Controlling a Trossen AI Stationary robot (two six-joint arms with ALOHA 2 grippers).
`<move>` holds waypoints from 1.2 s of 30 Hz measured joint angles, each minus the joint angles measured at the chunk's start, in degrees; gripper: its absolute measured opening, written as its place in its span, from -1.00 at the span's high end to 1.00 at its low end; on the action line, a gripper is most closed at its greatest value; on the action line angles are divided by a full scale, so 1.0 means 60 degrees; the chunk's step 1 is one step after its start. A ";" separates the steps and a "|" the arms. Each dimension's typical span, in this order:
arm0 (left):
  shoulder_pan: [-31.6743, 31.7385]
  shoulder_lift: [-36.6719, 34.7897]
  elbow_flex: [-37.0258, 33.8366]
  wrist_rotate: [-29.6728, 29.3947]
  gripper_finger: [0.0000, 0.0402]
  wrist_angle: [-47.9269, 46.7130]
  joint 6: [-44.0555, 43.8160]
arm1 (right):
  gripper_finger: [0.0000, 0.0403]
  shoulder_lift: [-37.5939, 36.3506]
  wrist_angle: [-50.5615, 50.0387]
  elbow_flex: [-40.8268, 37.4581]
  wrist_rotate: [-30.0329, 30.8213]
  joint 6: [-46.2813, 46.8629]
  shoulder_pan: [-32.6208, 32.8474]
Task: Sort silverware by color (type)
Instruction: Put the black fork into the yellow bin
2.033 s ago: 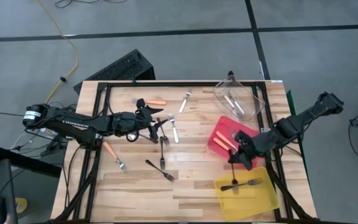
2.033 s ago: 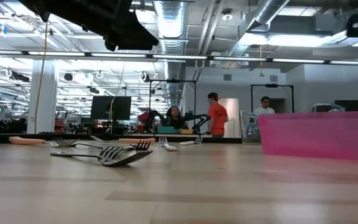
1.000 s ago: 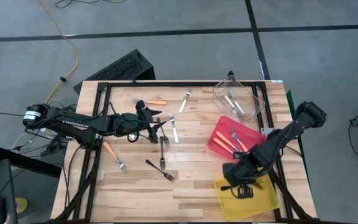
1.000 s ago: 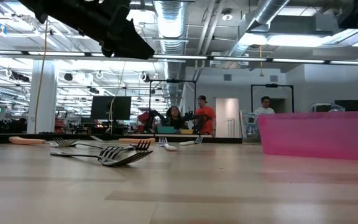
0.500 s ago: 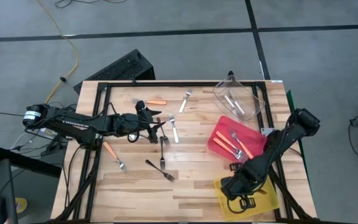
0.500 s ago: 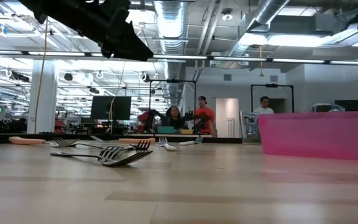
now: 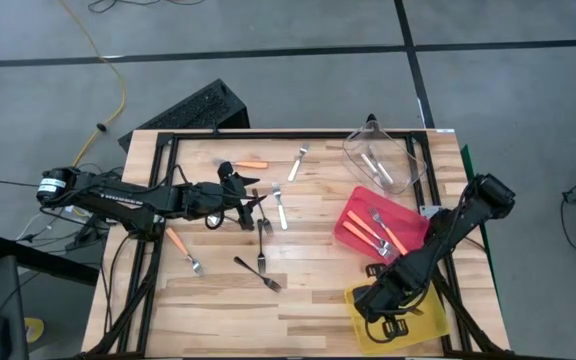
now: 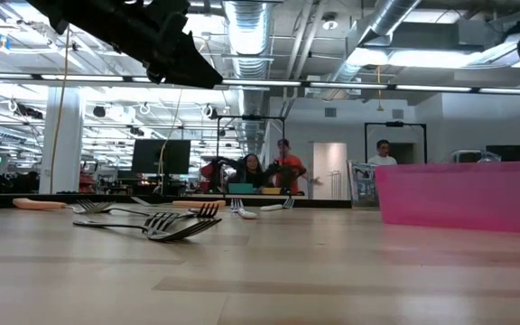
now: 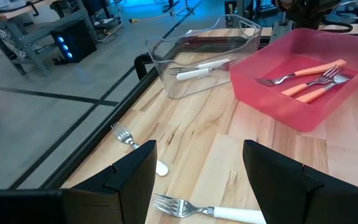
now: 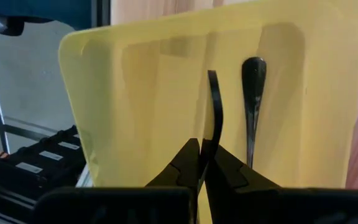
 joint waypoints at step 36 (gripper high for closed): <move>0.0015 0.0003 -0.0004 -0.0219 -0.13 -0.0337 0.0102 | 0.81 0.0616 -0.0007 -0.0086 0.0645 0.0413 0.0386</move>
